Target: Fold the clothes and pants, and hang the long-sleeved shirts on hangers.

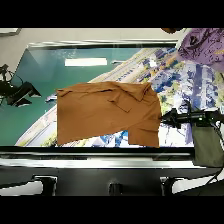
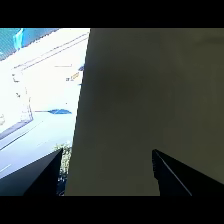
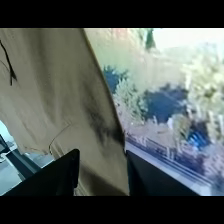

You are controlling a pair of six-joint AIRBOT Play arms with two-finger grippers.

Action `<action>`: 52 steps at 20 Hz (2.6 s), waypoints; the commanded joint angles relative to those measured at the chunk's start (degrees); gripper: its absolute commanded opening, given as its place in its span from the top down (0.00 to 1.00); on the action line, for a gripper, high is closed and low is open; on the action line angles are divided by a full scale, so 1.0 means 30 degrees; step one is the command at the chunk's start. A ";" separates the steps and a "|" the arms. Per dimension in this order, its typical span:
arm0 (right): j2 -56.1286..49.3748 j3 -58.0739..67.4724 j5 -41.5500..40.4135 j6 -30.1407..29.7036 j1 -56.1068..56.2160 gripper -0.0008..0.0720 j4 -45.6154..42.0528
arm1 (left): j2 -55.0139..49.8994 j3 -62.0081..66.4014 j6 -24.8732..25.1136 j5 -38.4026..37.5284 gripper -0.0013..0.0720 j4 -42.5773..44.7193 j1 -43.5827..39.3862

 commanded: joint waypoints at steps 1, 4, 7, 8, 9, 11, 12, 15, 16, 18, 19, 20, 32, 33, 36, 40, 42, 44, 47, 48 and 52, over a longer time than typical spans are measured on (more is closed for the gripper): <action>-0.0058 -0.0138 -0.1545 -0.0226 0.0066 0.47 -0.0189 | 0.0546 -0.0481 -0.0430 0.0634 0.12 0.0000 0.0663; -0.0058 -0.0138 -0.2353 -0.0211 0.0758 0.52 -0.0816 | 0.3031 -0.4408 0.0772 0.2244 0.12 -0.1064 0.2390; -0.0051 -0.0131 -0.2820 -0.0211 0.1559 0.84 -0.1384 | 0.6266 -1.0324 0.2572 0.3781 0.12 -0.3038 0.4452; -0.0051 -0.0131 -0.2747 -0.0197 0.1552 0.92 -0.1268 | 0.7184 -1.2335 0.3198 0.4153 0.12 -0.3876 0.5085; -0.0029 -0.0131 -0.2659 -0.0197 0.1501 0.95 -0.1246 | 0.7803 -1.4003 0.3891 0.4452 0.12 -0.4779 0.5537; 0.0175 -0.0131 -0.2528 -0.0131 0.1501 0.95 -0.1326 | 0.8466 -1.6895 0.5217 0.5224 0.12 -0.6564 0.5982; 0.0291 -0.0131 -0.2463 -0.0007 0.1501 0.95 -0.1326 | 0.8466 -1.7886 0.5668 0.5530 0.12 -0.7176 0.5996; 0.0641 -0.0131 -0.1945 0.0291 0.1501 0.95 -0.1341 | 0.8291 -2.0036 0.6331 0.6805 0.12 -0.7956 0.5974; 0.0743 -0.0131 -0.1814 0.0474 0.1501 0.95 -0.1341 | 0.8291 -2.0458 0.6470 0.7111 0.12 -0.7956 0.5887; 0.0998 -0.0131 -0.1661 0.0678 0.1508 0.95 -0.1341 | 0.8284 -2.1085 0.6615 0.7271 0.12 -0.7934 0.5625; 0.1129 -0.0131 -0.1639 0.0896 0.1508 0.95 -0.1333 | 0.8284 -2.1311 0.6681 0.7278 0.12 -0.7941 0.5530; 0.1246 -0.0131 -0.1625 0.1020 0.1508 0.95 -0.1333 | 0.8276 -2.1434 0.6761 0.7271 0.12 -0.7934 0.5428; 0.2382 -0.0131 -0.1137 0.1173 0.1508 0.95 -0.1326 | 0.5705 -2.1464 0.6754 0.7745 0.12 -0.8422 0.2965; 0.2521 -0.0131 -0.1151 0.1173 0.1501 0.95 -0.1333 | 0.5595 -2.1464 0.6754 0.7599 0.12 -0.8422 0.2907; 0.2827 -0.0131 -0.1239 0.1166 0.1508 0.95 -0.1341 | 0.5581 -2.1464 0.6754 0.7563 0.17 -0.8400 0.2907; 0.2907 -0.0131 -0.1158 0.1188 0.1508 0.95 -0.1341 | 0.5515 -2.1464 0.6754 0.7563 0.55 -0.8364 0.2900; 0.2907 -0.0131 -0.0998 0.1180 0.1508 0.95 -0.1341 | 0.5515 -2.1464 0.6812 0.7555 0.94 -0.8364 0.2900; 0.2907 -0.0131 -0.0758 0.1166 0.1508 0.95 -0.1341 | 0.5523 -2.1456 0.6907 0.7541 0.96 -0.8371 0.2892; 0.2907 -0.0131 0.0036 0.0678 0.1588 0.95 -0.1027 | 0.5523 -2.1128 0.7176 0.7271 0.97 -0.8451 0.2871; 0.2973 -0.0131 0.0466 0.0000 0.1836 0.96 -0.0430 | 0.5530 -2.0706 0.7184 0.7118 0.97 -0.8444 0.2761; 0.4313 0.1311 -0.2164 -0.0627 0.4772 0.96 0.1246 | 0.5523 -1.7274 0.6805 0.8116 0.97 -0.8451 0.1217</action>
